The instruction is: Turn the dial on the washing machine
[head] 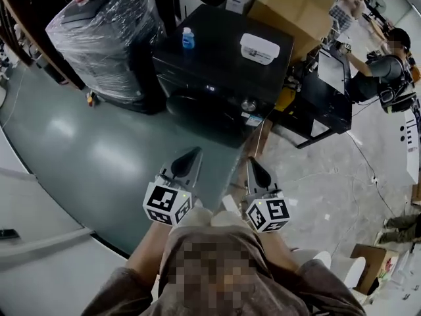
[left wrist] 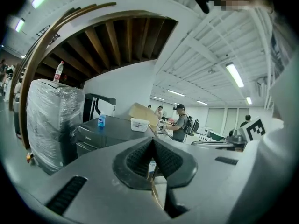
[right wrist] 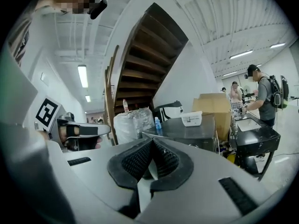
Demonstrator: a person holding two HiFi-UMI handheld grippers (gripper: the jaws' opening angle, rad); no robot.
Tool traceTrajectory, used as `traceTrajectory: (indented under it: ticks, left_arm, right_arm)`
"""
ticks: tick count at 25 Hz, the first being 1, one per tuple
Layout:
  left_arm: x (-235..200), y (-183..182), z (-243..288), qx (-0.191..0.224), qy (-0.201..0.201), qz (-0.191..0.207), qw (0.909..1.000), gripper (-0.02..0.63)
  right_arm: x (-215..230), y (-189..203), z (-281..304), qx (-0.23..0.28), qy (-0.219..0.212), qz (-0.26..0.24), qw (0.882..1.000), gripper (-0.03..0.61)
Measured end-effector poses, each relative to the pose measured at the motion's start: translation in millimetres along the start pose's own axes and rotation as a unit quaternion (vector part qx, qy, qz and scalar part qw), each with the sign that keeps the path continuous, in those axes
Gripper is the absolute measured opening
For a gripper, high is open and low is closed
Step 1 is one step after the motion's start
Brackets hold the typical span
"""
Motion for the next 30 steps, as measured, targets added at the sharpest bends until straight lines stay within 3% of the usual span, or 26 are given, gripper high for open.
traceTrajectory:
  ticks: [8,24,30]
  left_arm:
    - [-24,-13,31,-0.013,0.046,-0.006,0.9988,-0.005]
    - [-49,-12,72,-0.024,0.054,-0.015,0.9981,-0.005]
    - [-53,-15,80,-0.028,0.056,-0.017,0.9979,-0.005]
  right_arm:
    - [-6,-5,28,0.001,0.046,0.009,0.999,-0.003]
    - [14,-5,66,-0.008,0.063,0.005,0.998,0.007]
    - [24,0,80,-0.039,0.076,0.004,0.996,0.229]
Point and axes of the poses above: the fingertips, and each gripper's own axes: z forward along the fingers, x to its right, y out of its underside, the point moved 10 cm from there along -z, backward along the fingers, and after that the axes turned 4 degrees about -x, right-handed, at the moved point
